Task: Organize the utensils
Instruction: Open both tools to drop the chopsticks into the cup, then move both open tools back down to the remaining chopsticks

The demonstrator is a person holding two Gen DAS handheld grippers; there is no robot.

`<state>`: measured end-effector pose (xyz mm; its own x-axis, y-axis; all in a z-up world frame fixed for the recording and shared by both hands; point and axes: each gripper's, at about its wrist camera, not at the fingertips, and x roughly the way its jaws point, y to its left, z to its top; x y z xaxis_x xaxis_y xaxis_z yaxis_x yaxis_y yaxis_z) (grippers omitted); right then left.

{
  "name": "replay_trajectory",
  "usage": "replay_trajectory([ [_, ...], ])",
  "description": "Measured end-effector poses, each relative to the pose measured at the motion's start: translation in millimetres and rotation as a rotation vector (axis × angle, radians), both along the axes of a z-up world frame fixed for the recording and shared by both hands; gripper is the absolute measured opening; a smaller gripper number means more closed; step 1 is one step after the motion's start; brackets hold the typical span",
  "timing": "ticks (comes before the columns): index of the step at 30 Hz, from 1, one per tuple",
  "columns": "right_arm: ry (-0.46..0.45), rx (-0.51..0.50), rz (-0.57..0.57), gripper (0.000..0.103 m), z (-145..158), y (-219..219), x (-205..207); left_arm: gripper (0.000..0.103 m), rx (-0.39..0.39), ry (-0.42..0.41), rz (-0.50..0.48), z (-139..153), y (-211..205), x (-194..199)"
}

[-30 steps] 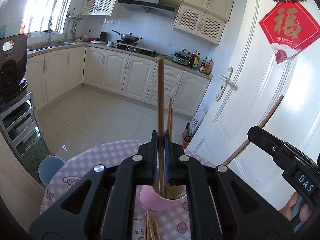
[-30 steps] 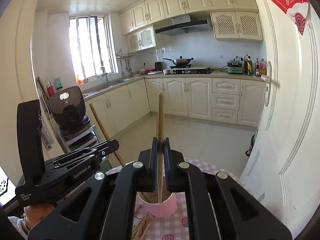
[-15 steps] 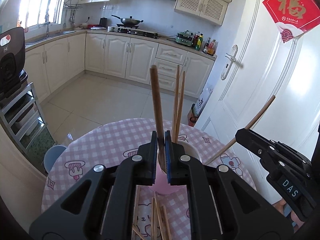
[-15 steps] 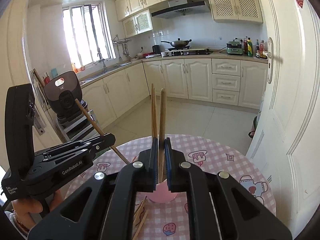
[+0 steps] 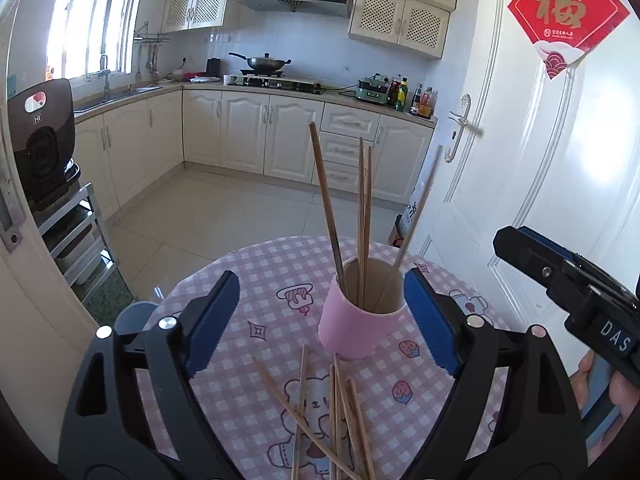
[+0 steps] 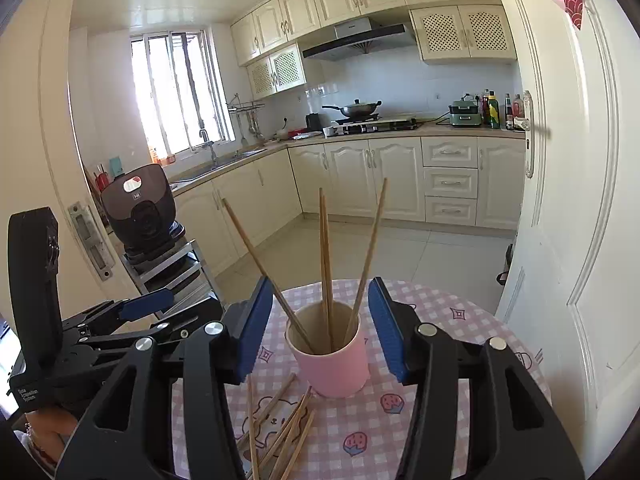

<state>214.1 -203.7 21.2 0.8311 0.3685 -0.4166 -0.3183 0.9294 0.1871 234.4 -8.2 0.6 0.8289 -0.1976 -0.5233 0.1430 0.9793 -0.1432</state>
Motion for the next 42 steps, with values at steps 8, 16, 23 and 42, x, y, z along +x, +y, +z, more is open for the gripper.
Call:
replay_trajectory([
  [8,0.014,0.0,0.035,0.052,-13,11,-29,0.086,0.014,0.037,-0.022,-18,17,-32],
  [16,0.081,-0.013,0.077,0.055,-39,29,-44,0.086,0.038,0.075,-0.046,-39,24,-53],
  [23,0.141,-0.027,0.09,0.055,-61,35,-46,0.086,0.079,0.148,-0.058,-59,18,-55],
  [42,0.293,-0.067,0.084,0.056,-110,35,-31,0.086,0.065,0.373,-0.024,-114,35,-35],
])
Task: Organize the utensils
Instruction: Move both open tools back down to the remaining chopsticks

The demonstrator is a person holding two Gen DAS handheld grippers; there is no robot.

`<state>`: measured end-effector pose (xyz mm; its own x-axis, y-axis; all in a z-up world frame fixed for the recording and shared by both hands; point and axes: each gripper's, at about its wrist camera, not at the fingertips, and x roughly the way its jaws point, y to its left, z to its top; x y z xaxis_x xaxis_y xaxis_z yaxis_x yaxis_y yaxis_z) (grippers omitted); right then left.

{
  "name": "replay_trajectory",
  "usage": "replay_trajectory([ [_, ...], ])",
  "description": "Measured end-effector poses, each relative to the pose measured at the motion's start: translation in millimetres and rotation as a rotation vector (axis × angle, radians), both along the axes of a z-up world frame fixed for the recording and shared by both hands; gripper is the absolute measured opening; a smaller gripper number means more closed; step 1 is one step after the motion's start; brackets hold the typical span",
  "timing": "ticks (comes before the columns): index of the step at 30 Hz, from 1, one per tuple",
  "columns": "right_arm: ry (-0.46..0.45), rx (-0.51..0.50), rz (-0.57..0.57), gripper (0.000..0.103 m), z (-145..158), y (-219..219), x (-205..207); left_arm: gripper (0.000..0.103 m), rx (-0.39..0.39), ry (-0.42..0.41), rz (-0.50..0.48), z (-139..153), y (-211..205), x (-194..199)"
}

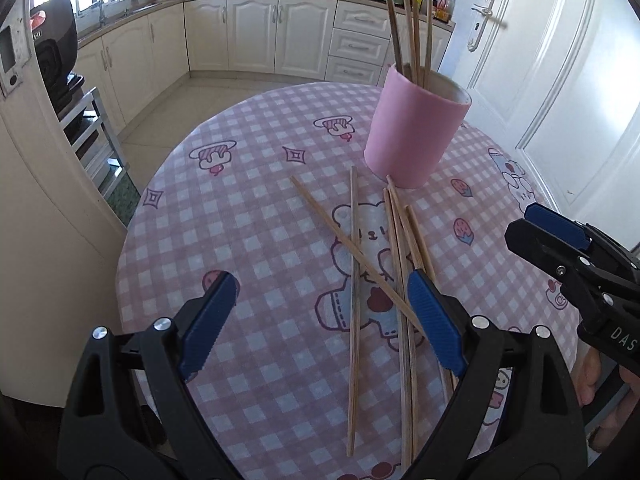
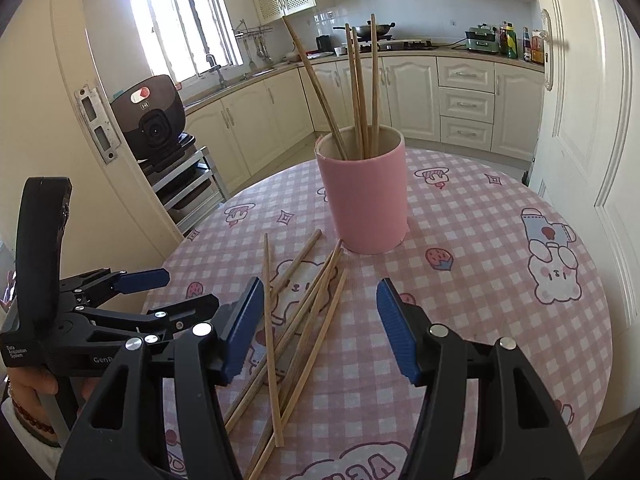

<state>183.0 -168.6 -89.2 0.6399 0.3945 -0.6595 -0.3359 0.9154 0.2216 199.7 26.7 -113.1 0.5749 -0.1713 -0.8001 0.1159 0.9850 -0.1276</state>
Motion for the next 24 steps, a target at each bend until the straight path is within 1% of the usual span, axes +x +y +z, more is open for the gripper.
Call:
replay_trajectory([
  [4,0.042,0.0,0.004,0.056,-10,-1,4,0.086,-0.02,0.058,0.017,-9,5,8],
  [7,0.073,-0.009,0.02,0.056,-18,2,9,0.086,-0.072,0.095,0.027,-15,9,16],
  [13,0.11,-0.009,0.024,0.055,-28,3,19,0.086,-0.138,0.116,0.055,-16,11,33],
  [16,0.119,-0.015,0.018,0.055,-32,3,25,0.086,-0.13,0.128,0.071,-18,8,45],
  [19,0.135,-0.022,0.009,0.055,-36,2,33,0.073,-0.11,0.156,0.074,-24,4,58],
  [21,0.151,-0.015,0.012,0.051,-38,2,39,0.069,-0.099,0.173,0.08,-28,2,65],
  [23,0.174,-0.002,0.024,0.049,-41,2,46,0.06,-0.072,0.184,0.088,-32,1,71],
  [24,0.181,0.003,0.025,0.047,-42,2,48,0.058,-0.068,0.188,0.091,-34,1,74],
])
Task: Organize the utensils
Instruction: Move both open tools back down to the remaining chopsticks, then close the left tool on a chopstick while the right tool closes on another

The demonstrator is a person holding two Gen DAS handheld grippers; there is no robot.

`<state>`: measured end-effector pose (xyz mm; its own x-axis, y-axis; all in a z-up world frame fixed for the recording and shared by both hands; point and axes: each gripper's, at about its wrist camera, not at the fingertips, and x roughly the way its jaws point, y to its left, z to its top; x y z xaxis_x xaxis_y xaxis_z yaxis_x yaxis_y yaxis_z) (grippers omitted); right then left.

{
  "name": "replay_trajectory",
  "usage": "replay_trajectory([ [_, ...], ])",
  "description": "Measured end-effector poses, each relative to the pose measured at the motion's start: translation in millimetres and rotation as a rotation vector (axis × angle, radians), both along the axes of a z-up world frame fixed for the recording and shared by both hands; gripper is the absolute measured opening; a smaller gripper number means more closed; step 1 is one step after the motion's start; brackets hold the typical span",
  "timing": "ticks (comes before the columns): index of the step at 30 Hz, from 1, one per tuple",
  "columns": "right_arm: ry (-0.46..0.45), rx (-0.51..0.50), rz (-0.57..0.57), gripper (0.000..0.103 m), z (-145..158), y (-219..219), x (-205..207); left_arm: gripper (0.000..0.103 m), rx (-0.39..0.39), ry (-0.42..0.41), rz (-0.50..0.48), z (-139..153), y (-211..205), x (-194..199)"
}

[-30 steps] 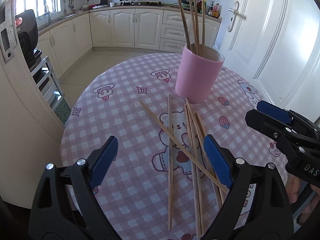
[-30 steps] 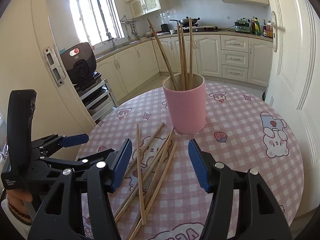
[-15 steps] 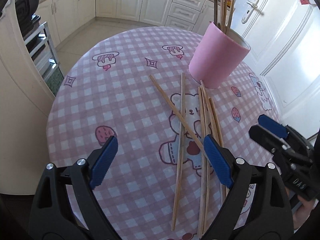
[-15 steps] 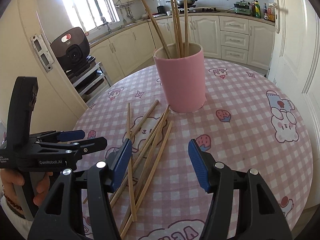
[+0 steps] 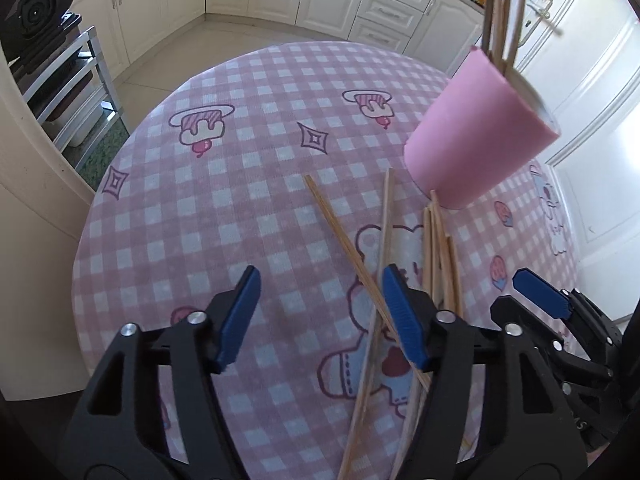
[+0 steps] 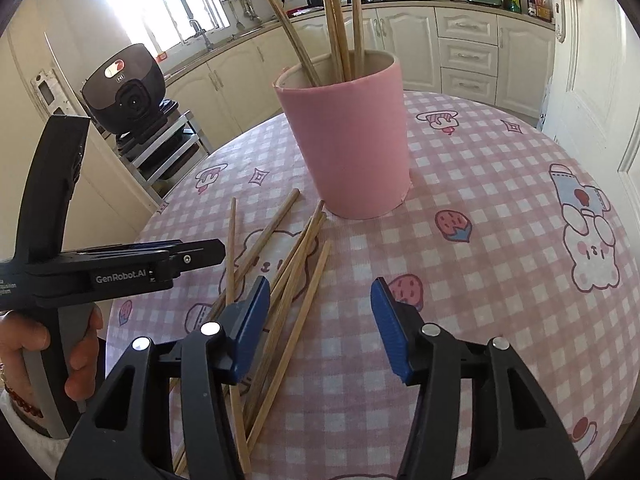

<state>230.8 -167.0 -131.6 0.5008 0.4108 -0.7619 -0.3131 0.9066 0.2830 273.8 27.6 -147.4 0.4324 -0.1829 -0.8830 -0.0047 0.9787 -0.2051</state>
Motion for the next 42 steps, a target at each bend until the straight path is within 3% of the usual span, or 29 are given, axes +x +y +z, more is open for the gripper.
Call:
replay_trajectory([
  [4,0.023,-0.007,-0.005,0.045,-4,0,8,0.053,-0.013,0.016,0.034,-6,2,12],
  [6,0.043,-0.006,0.002,0.041,-7,0,12,0.046,0.001,0.012,0.04,-7,1,15],
  [8,0.067,-0.001,0.022,0.036,-10,0,15,0.032,-0.004,0.009,0.037,-8,0,18],
  [13,0.107,-0.011,0.052,0.035,-16,3,18,0.017,0.01,-0.002,0.024,-11,3,24],
  [17,0.11,-0.046,0.064,0.034,-18,7,18,0.016,0.031,-0.001,-0.005,-11,2,30],
  [22,0.099,-0.132,0.083,0.031,-15,23,23,0.016,0.118,0.004,-0.048,-8,-12,36],
  [25,0.092,-0.171,0.098,0.03,-17,32,25,0.014,0.112,-0.005,-0.051,-8,-11,33],
  [28,0.066,-0.237,0.108,0.022,-18,44,28,0.01,0.121,-0.019,-0.058,-8,-12,30],
  [30,0.067,-0.239,0.103,0.011,-19,44,31,0.006,0.078,-0.02,-0.063,-9,-9,27],
  [35,0.095,-0.203,0.096,0.005,-21,36,38,0.005,0.043,-0.033,-0.061,-4,-3,18],
  [42,0.047,-0.121,0.097,0.005,9,15,23,0.005,0.019,-0.118,-0.093,36,-6,-4],
])
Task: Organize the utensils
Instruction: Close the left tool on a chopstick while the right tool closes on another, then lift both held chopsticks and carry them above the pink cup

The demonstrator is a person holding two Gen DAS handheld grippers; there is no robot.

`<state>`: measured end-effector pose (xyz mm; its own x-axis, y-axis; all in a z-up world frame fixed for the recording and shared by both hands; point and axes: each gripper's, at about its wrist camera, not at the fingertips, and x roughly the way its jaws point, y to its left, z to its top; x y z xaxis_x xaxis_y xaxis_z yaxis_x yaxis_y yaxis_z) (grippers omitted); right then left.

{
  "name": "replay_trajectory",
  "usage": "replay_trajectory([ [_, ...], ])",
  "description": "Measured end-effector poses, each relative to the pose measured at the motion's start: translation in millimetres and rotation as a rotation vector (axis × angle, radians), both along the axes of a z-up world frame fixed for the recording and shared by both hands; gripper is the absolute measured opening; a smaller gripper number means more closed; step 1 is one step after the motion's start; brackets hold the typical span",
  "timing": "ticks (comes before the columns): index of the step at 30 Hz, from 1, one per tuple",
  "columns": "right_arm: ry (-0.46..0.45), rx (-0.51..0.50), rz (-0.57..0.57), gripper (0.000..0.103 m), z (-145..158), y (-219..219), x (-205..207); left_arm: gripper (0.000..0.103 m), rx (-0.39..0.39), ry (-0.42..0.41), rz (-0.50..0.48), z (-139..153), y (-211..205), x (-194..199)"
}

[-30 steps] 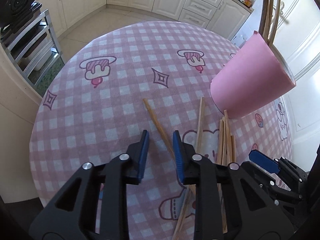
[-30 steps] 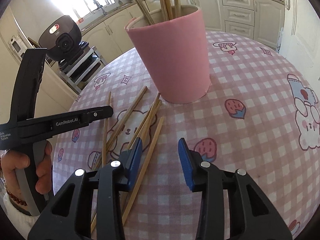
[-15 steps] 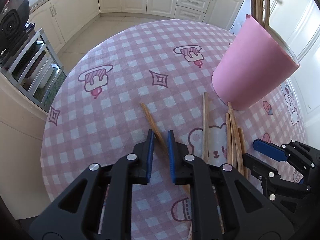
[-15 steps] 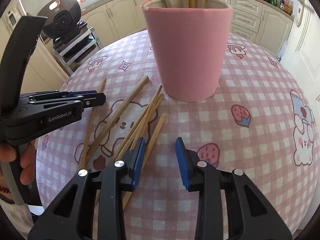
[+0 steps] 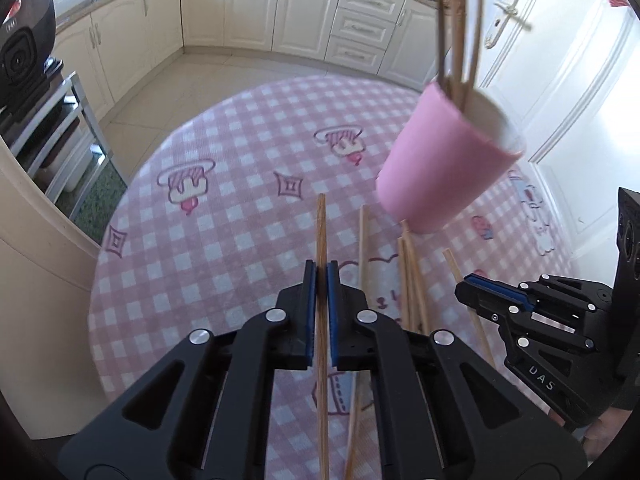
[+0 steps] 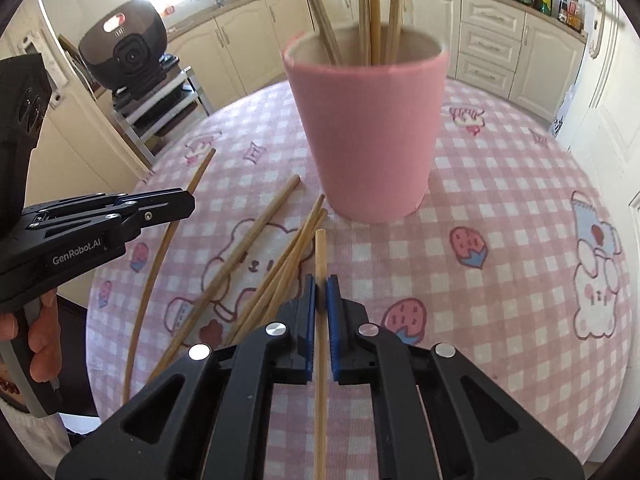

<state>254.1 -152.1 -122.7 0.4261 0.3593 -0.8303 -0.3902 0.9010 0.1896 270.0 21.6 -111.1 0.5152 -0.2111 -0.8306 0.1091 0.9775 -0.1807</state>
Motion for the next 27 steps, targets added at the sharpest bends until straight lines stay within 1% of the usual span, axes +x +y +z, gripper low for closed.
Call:
replay_trajectory([
  [3,-0.047,0.036,0.002,0.004,24,-7,-7,0.005,-0.017,-0.078,-0.009,30,0,-13],
  [5,-0.077,0.082,0.006,0.004,41,-13,-13,0.005,-0.036,-0.122,-0.013,50,1,-18],
  [9,-0.15,0.132,0.009,0.004,74,-19,-24,0.005,-0.068,-0.206,-0.034,87,-2,-35],
  [14,-0.233,0.172,0.016,0.004,108,-21,-36,0.005,-0.074,-0.291,-0.054,121,-11,-52],
  [16,-0.276,0.171,0.01,0.004,119,-21,-39,0.005,-0.081,-0.317,-0.061,130,-15,-57],
  [18,-0.34,0.151,-0.009,0.004,131,-18,-44,0.005,-0.077,-0.343,-0.064,138,-20,-62],
  [20,-0.386,0.169,-0.017,0.004,143,-20,-47,0.005,-0.088,-0.361,-0.071,146,-24,-64],
  [23,-0.459,0.166,-0.038,0.004,154,-20,-50,0.005,-0.088,-0.385,-0.076,156,-31,-67],
  [27,-0.526,0.195,-0.066,0.004,164,-24,-50,0.005,-0.088,-0.413,-0.091,167,-40,-67],
])
